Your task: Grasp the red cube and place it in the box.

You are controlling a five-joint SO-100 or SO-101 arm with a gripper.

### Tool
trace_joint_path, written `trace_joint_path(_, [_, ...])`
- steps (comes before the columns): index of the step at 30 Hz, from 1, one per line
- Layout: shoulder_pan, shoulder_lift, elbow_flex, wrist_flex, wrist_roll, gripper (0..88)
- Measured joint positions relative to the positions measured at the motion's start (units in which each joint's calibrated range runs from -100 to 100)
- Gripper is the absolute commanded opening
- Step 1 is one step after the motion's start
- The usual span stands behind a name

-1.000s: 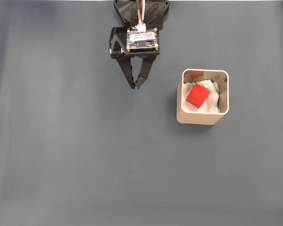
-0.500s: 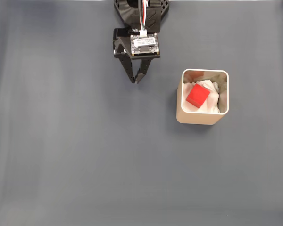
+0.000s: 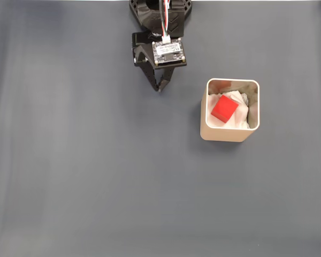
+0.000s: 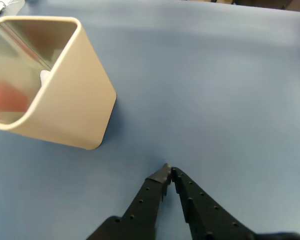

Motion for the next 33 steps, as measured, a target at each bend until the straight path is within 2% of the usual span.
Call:
trace_joint_path(13, [-0.23,0.00,0.00,12.02,0.29,0.1])
trace_joint_path(17, [-0.23,0.00,0.00,14.95,-1.27,0.1])
trace_joint_path(22, [-0.23,-0.09,0.00,16.49,-4.00,0.1])
trace_joint_path(33, [1.20,-0.71,0.00,18.03,-4.20,0.7])
